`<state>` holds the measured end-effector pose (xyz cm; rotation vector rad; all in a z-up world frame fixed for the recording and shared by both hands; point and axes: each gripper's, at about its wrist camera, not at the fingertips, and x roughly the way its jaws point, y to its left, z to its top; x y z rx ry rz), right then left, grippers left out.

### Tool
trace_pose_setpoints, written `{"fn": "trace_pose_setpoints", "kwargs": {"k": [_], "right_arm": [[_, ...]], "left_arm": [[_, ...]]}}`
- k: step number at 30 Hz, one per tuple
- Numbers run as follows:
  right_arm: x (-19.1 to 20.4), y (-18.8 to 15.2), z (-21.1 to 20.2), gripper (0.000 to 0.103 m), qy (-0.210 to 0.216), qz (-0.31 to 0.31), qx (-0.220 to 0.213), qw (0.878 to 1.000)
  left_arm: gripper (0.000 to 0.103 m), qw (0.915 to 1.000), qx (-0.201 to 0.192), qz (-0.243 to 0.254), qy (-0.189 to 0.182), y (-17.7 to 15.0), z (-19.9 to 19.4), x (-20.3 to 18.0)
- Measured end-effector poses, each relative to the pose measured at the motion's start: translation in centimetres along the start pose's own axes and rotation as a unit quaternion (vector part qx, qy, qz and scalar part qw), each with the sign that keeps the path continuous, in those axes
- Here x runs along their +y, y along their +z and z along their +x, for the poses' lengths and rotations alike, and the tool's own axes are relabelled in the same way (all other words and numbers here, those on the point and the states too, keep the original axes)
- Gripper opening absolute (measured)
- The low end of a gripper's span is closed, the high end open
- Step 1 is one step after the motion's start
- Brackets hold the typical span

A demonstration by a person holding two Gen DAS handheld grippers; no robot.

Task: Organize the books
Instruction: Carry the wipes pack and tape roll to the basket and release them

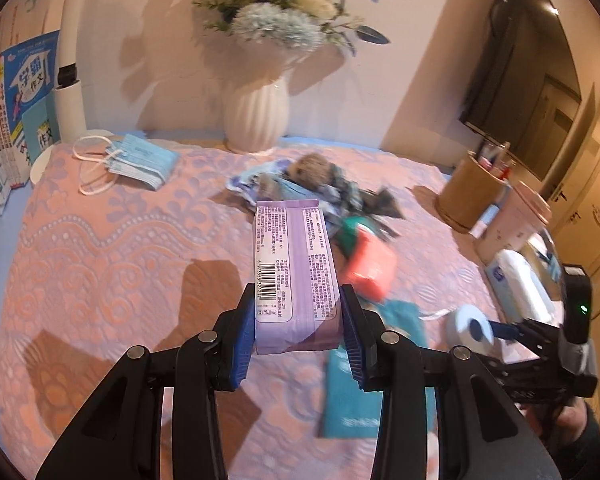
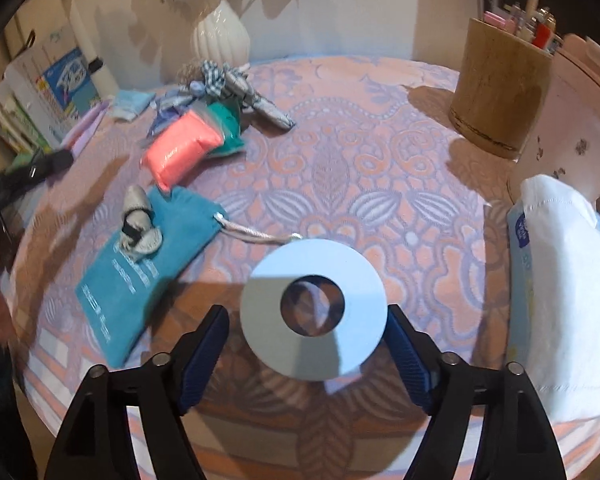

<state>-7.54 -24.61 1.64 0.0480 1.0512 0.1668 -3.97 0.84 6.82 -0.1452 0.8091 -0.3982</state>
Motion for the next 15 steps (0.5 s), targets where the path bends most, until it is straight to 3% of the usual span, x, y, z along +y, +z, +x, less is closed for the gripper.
{"fn": "trace_pose_setpoints", "kwargs": {"k": [2,4,9,15], "right_arm": [[-0.1,-0.3,-0.2,0.075,0.003,0.014,-0.014,1.000],[-0.1,-0.5,-0.6,0.066,0.003,0.020,-0.023,1.000],[-0.4,-1.1,-3.9,0.065,0.022,0.012,-0.058,0.998],[-4.1,-0.9,-11.1,0.065,-0.013,0.035,-0.145,0.989]], "left_arm": [[0.036,1.0000,0.001,0.008,-0.001,-0.4,-0.3,-1.0],[0.036,0.9998,-0.004,0.019,-0.002,-0.5,-0.8,-2.4],[0.036,0.9983,-0.025,0.043,-0.030,0.5,-2.2,-6.1],[0.036,0.9912,-0.047,0.100,-0.072,3.1,-2.0,-13.4]]}}
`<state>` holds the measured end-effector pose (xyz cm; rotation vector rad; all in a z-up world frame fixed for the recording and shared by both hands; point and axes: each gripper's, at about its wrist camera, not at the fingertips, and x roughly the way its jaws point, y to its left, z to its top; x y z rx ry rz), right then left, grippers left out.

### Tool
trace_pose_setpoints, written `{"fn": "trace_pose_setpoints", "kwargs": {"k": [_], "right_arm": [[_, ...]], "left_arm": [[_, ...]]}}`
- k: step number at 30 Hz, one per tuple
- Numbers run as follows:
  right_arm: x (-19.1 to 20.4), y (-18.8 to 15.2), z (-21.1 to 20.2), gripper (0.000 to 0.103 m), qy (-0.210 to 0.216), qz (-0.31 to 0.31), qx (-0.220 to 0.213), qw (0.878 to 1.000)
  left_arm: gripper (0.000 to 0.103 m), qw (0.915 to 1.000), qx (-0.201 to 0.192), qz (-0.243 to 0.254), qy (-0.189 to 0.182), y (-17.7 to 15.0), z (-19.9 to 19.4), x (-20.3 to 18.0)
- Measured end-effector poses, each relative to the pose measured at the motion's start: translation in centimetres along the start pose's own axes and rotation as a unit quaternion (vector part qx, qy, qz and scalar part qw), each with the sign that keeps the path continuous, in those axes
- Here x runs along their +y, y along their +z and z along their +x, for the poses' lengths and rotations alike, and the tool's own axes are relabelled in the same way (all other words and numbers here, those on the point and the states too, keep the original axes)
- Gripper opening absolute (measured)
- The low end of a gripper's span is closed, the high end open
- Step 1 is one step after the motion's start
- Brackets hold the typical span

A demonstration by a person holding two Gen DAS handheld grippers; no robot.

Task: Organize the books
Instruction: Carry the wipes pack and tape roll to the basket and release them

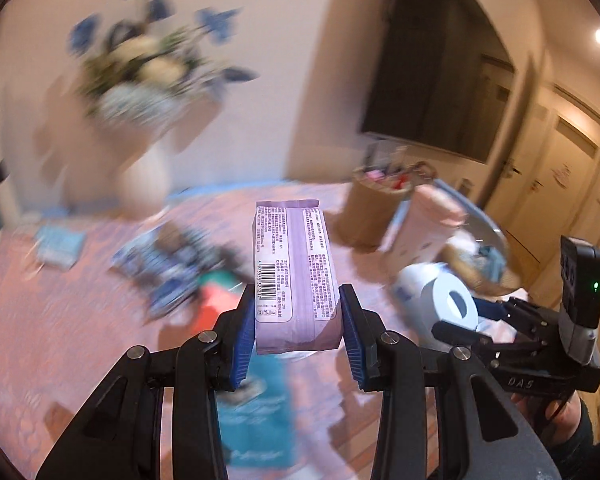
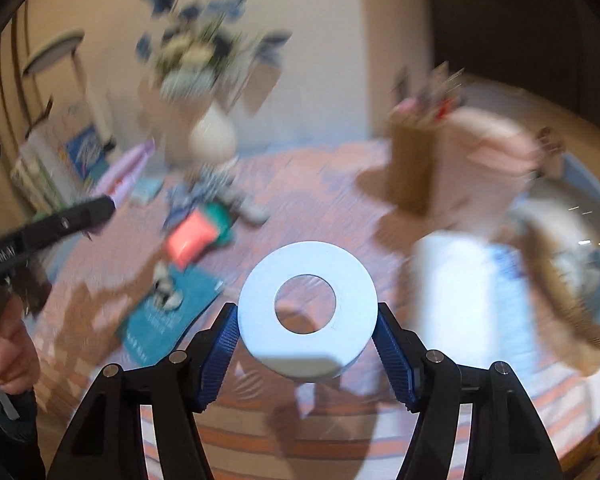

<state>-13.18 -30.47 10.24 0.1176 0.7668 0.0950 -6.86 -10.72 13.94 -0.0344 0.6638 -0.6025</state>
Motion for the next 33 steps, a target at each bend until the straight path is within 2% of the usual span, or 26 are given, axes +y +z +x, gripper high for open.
{"fn": "trace_pose_setpoints", "kwargs": {"k": [7,13,18,28,31,32,33], "right_arm": [[-8.7,0.4,-5.0,0.065,-0.089,0.073,-0.053,0.992],[-18.3,0.4,-7.6,0.066,-0.157,0.169,-0.066,0.971],[-24.3,1.0,-8.4,0.066,-0.177,0.215,-0.078,0.957],[-31.2,1.9,-5.4,0.069,-0.185,0.272,-0.067,0.942],[-32.6,1.6,-4.6,0.069,-0.173,0.287,-0.060,0.940],[-32.8,1.5,-4.4,0.069,-0.172,0.290,-0.058,0.940],[-32.9,1.3,-4.4,0.069,-0.172,0.293,-0.055,0.939]], "left_arm": [[0.036,0.9942,-0.001,0.065,-0.085,4.0,4.6,-9.9],[0.036,0.9848,0.023,0.105,-0.137,6.0,10.1,-17.5],[0.036,0.9801,0.036,0.118,-0.155,6.9,13.6,-21.3],[0.038,0.9754,0.070,0.123,-0.169,7.9,20.4,-27.4],[0.067,0.9696,0.086,0.122,-0.194,7.9,21.5,-27.8],[0.077,0.9710,0.084,0.117,-0.191,8.0,21.7,-27.9],[0.077,0.9738,0.071,0.111,-0.185,8.0,21.5,-27.7]]}}
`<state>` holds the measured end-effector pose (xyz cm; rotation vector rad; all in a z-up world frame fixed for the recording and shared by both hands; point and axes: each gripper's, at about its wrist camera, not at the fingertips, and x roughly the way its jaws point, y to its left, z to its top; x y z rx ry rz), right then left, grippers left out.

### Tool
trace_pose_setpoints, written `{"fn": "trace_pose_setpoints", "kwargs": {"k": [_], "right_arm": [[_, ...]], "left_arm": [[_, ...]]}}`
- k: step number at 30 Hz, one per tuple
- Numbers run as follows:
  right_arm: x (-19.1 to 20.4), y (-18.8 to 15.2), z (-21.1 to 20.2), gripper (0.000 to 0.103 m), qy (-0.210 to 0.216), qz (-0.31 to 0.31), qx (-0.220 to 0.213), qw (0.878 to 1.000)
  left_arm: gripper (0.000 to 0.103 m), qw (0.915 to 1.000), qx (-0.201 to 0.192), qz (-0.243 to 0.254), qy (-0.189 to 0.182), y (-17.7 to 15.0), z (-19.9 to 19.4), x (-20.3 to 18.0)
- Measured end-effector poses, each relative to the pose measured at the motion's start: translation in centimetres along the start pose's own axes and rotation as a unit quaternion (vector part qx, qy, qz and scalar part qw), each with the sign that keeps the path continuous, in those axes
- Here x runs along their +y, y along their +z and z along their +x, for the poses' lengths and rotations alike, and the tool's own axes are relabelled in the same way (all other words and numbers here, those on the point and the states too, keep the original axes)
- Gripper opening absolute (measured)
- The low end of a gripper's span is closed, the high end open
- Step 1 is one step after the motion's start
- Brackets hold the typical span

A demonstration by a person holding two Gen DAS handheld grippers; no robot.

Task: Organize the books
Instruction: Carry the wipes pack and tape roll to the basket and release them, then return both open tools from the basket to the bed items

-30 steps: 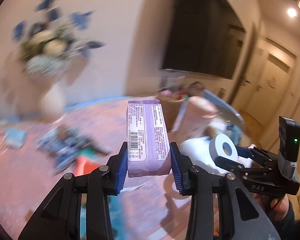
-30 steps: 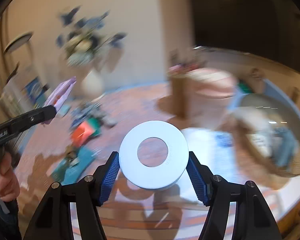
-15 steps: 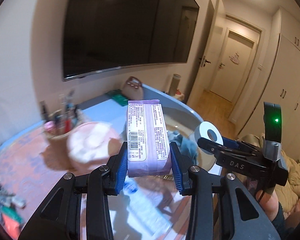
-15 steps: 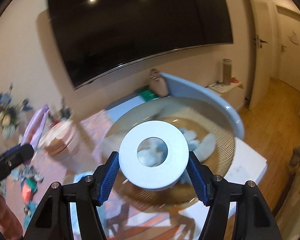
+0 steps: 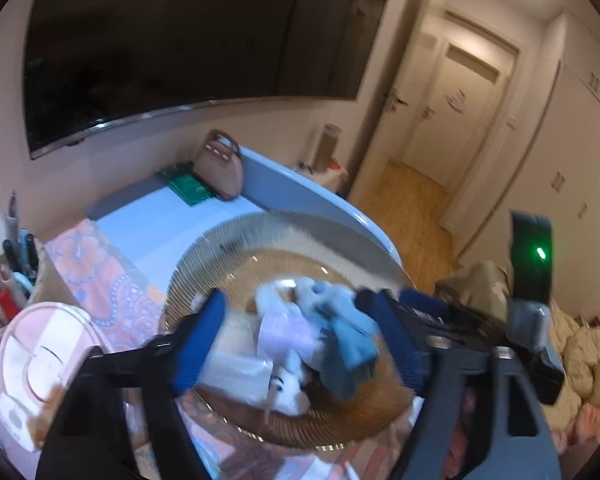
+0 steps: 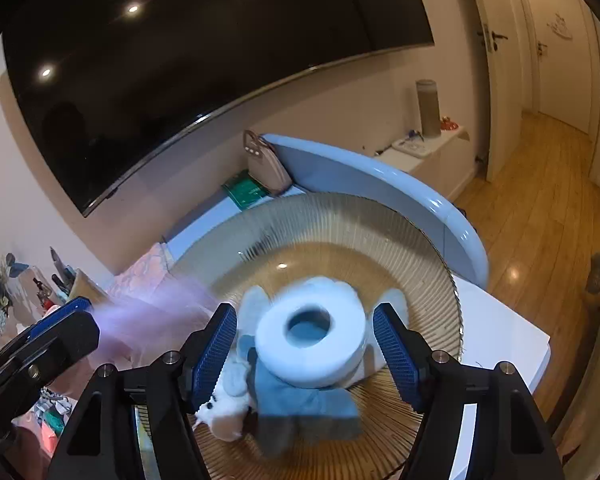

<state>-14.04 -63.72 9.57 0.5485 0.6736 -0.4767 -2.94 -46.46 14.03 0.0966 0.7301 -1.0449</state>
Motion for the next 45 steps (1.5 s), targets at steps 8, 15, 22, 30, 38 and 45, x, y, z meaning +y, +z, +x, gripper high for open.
{"fn": "trace_pose_setpoints", "kwargs": {"k": [8,15,22,30,38,45], "right_arm": [[-0.2,-1.1,-3.0,0.070,0.005,0.009,-0.009,1.000],[5.6,-3.5,-6.9,0.071,0.043,-0.038,-0.018,0.998],[15.3,-8.1,-9.4,0.088,0.119,-0.135,-0.010,0.984],[26.3,-15.9,-7.0,0.088,0.198,-0.236,0.053,0.950],[31.2,-23.0,-0.8,0.088,0.220,-0.284,0.104,0.927],[32.0,-24.8,1.7,0.088,0.215,-0.299,0.116,0.922]], "left_arm": [[0.077,0.9996,-0.024,-0.006,-0.012,-0.9,-5.6,1.4],[0.077,0.9962,-0.084,-0.016,0.017,-3.9,-15.6,4.7],[0.077,0.9805,-0.129,-0.076,0.127,-10.2,-26.7,11.4],[0.077,0.9389,-0.114,-0.184,0.268,-19.0,-32.2,20.3],[0.077,0.9088,-0.056,-0.274,0.310,-27.2,-30.5,27.0],[0.077,0.9051,-0.035,-0.300,0.299,-29.7,-28.9,29.1]]}}
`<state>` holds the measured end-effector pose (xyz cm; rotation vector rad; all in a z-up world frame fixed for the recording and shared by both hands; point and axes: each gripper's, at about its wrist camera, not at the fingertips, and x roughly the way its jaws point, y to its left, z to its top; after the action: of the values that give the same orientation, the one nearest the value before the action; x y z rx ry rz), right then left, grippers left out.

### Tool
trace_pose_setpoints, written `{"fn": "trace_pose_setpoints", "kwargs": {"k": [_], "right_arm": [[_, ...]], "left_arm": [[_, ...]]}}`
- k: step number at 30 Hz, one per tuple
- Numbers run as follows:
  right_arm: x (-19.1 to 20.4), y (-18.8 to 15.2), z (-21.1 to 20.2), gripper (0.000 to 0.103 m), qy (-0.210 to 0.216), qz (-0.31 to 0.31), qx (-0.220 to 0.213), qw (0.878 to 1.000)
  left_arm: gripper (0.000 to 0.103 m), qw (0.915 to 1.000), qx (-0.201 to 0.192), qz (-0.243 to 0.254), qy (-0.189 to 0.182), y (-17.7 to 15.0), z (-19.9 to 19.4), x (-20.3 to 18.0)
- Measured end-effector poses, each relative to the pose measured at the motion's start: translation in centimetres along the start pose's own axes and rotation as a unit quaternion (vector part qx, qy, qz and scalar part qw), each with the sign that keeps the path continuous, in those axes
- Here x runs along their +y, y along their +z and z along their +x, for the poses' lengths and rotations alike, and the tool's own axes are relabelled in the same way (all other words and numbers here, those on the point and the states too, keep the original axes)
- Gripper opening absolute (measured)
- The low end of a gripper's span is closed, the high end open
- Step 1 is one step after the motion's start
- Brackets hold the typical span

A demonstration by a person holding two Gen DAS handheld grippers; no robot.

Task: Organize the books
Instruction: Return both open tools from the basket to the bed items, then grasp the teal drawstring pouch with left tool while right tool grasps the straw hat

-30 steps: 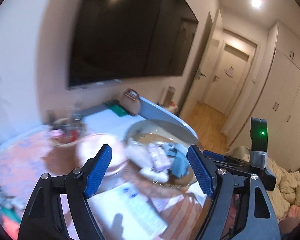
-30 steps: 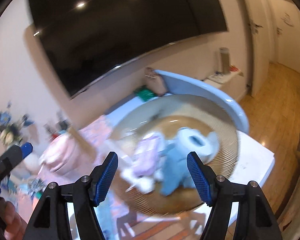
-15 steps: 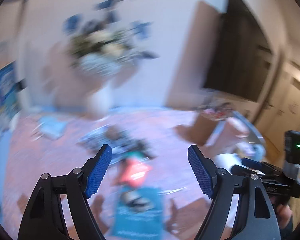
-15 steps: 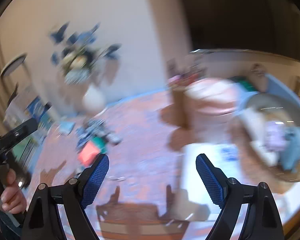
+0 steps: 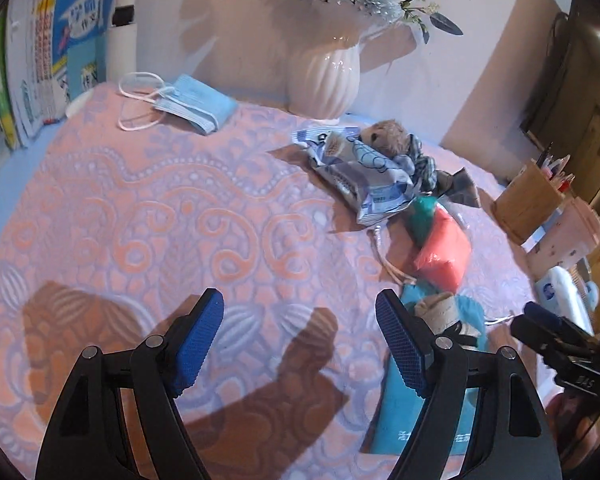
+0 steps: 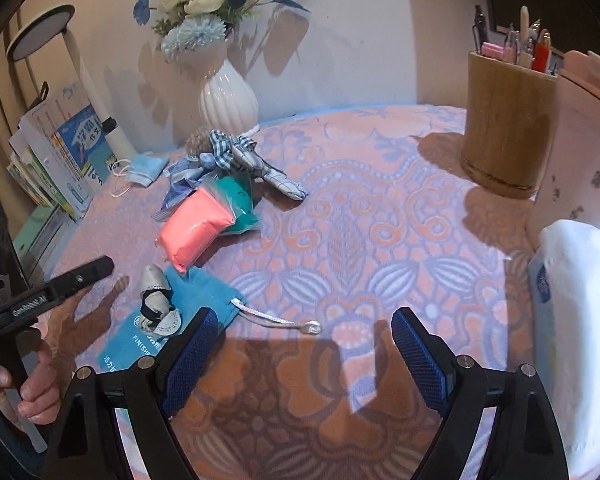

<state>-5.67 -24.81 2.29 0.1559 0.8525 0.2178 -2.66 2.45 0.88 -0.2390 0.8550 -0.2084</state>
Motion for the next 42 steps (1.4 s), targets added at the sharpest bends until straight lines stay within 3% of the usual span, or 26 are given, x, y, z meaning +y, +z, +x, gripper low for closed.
{"fn": "trace_pose_setpoints", "kwargs": {"k": [3,8,12,15,18,20,24,26,29,34,42], "right_arm": [[-0.3,0.0,0.6,0.088,-0.003,0.006,0.006,1.000],[-0.2,0.2,-0.2,0.088,0.001,0.011,-0.001,1.000],[2.2,0.9,-0.9,0.088,0.049,-0.008,0.009,0.999],[5.6,1.7,-0.5,0.088,0.042,-0.064,0.021,0.997],[8.8,1.9,0.8,0.088,0.035,-0.117,0.029,0.992],[10.1,2.0,1.9,0.077,0.028,-0.136,0.039,0.990],[10.6,2.0,3.6,0.066,0.044,-0.134,0.061,0.988],[10.6,1.8,4.1,0.046,0.037,-0.140,0.066,0.987],[10.1,1.6,3.7,0.027,0.042,-0.140,0.062,0.987],[6.9,1.6,0.9,0.027,0.045,-0.096,0.031,0.994],[0.3,1.4,-1.9,0.027,-0.001,-0.028,0.014,1.000]], "left_arm": [[0.077,0.9998,0.010,0.010,0.011,-0.1,0.5,-0.3],[0.077,0.9990,0.018,0.035,-0.019,-0.5,-0.2,-0.9],[0.079,0.9909,0.061,0.076,-0.093,-1.7,-1.3,-1.6],[0.090,0.9797,0.085,0.117,-0.139,-3.0,-2.3,-2.6],[0.090,0.9744,0.079,0.157,-0.141,-4.1,-3.3,-3.8],[0.090,0.9710,0.082,0.170,-0.146,-4.5,-3.6,-4.3],[0.090,0.9687,0.100,0.174,-0.147,-4.6,-3.1,-5.3],[0.090,0.9672,0.108,0.175,-0.149,-4.7,-2.8,-6.0],[0.092,0.9636,0.114,0.189,-0.150,-4.9,-2.5,-7.6],[0.101,0.9616,0.113,0.210,-0.136,-5.2,-1.9,-10.2],[0.099,0.9668,0.110,0.214,-0.086,-4.8,0.6,-11.3]]}}
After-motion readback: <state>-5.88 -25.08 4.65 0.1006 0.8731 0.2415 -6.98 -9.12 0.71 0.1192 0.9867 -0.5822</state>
